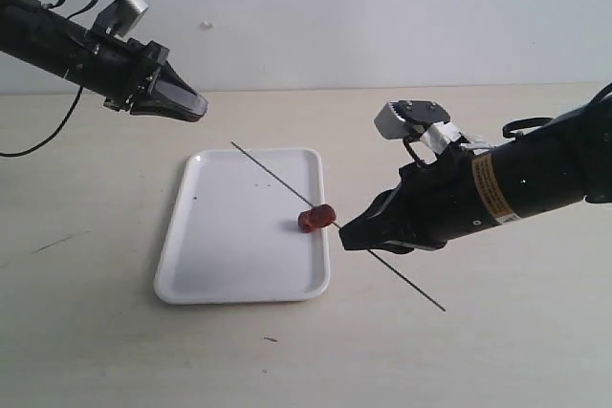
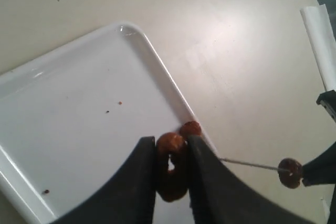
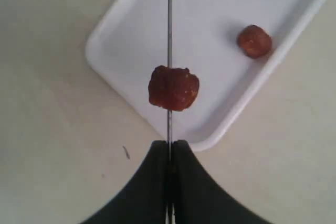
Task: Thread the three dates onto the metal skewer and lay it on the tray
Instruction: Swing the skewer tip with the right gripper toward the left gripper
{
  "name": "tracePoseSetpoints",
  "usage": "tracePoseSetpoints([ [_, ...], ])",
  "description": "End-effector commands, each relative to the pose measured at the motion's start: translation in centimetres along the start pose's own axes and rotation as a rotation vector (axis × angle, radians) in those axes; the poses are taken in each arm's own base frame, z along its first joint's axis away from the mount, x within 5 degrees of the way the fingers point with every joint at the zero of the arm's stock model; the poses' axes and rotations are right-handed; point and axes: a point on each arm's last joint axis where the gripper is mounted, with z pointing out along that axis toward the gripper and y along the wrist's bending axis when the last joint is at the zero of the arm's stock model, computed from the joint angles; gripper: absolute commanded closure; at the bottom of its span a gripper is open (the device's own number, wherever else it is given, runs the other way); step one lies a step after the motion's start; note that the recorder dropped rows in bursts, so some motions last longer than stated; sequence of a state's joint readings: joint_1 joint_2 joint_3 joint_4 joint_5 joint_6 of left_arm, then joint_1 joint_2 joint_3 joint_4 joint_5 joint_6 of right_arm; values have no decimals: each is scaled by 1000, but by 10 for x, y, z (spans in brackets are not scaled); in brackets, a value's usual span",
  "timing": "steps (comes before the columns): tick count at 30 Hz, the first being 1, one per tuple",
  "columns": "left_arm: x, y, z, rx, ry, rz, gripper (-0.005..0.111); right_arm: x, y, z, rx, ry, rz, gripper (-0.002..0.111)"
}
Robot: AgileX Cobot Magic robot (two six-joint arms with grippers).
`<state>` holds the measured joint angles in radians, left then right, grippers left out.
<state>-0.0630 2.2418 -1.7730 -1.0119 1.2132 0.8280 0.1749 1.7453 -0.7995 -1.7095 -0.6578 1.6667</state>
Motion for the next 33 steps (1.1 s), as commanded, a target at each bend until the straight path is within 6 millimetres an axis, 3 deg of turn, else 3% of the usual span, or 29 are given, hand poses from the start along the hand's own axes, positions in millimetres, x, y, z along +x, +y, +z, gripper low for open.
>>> tracePoseSetpoints([
  [1,-2,-5,-5,15,-17,-83,86,-5,1,0,-15,-60,-15,108],
  [16,-2,-8,-1,17,-6,-125,86,-15,-16,29,-97,-46,-132,108],
  [20,-2,-8,-1,17,-6,-129,86,-18,-33,18,-83,-95,-138,108],
  [27,-2,-8,-1,17,-6,-142,86,-21,-60,-11,-333,-166,-173,108],
  [33,-3,-8,-1,23,-11,-160,86,-13,-80,9,-414,-114,-188,108],
])
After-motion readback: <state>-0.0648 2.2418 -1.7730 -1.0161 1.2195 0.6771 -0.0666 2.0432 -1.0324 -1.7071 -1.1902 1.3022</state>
